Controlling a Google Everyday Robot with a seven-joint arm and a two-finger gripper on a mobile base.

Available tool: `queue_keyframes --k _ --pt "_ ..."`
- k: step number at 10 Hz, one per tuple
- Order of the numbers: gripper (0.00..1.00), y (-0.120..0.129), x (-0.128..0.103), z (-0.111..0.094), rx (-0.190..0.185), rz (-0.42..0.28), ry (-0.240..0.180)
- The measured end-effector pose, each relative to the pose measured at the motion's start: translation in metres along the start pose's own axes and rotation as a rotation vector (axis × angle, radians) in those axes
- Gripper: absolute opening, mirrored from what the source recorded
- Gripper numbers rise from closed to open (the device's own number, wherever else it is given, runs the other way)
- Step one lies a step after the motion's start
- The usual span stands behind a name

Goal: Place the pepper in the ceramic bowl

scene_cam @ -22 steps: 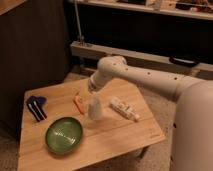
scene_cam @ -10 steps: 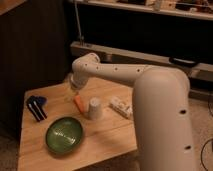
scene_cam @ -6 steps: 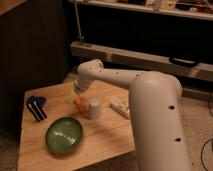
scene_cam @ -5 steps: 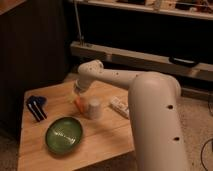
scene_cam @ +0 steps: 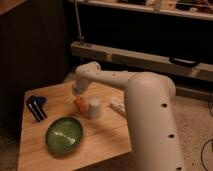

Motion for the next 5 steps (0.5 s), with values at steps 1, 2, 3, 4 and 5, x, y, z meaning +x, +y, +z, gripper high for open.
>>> queue_keyframes --k 1,2,3,4,5 --pt "0.8 -0.002 0.004 0.004 0.0 0.011 0.011" --pt "0.8 0.0 0.006 0.01 -0.004 0.017 0.023" --pt "0.8 0.002 0.007 0.016 -0.009 0.023 0.033" --pt "0.8 0.0 0.01 0.019 -0.011 0.034 0.041" --pt "0.8 -0.002 0.013 0.021 -0.015 0.049 0.048"
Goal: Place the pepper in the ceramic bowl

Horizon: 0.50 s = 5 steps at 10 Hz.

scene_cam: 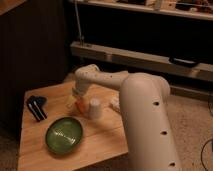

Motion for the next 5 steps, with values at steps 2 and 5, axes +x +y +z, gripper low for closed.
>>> queue_keyframes --k 2,5 --pt "0.8 0.0 0.002 0.005 -0.011 0.012 0.013" --pt "0.8 -0.006 0.01 0.016 -0.044 0.059 0.028"
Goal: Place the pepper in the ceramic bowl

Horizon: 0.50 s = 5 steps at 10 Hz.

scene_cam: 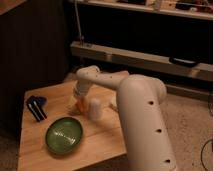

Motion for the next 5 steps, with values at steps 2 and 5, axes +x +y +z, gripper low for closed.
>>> queue_keyframes --k 2,5 --pt "0.8 0.0001 0.0013 0.0053 -0.014 0.007 0.011" --pt "0.59 -0.0012 0.003 0.0071 -0.03 0.017 0.014"
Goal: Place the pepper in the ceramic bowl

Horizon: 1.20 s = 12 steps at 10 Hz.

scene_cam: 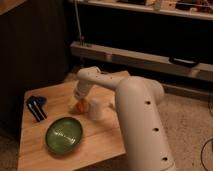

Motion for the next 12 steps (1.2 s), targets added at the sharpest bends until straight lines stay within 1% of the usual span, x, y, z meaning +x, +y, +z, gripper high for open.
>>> queue_keyframes --k 2,4,6,10,11,12 --pt "0.58 0.002 -0.001 0.001 -0.002 -0.004 0.004" --pt "0.58 0.006 -0.006 -0.003 0.027 -0.038 0.009" --pt "0.58 0.008 -0.007 -0.006 0.049 -0.063 0.017" --pt "0.57 0.011 -0.009 -0.007 0.067 -0.097 0.04" --pt "0.52 0.012 -0.009 -0.002 0.066 -0.102 0.055" --pt "0.45 0.012 -0.008 0.001 0.065 -0.104 0.065"
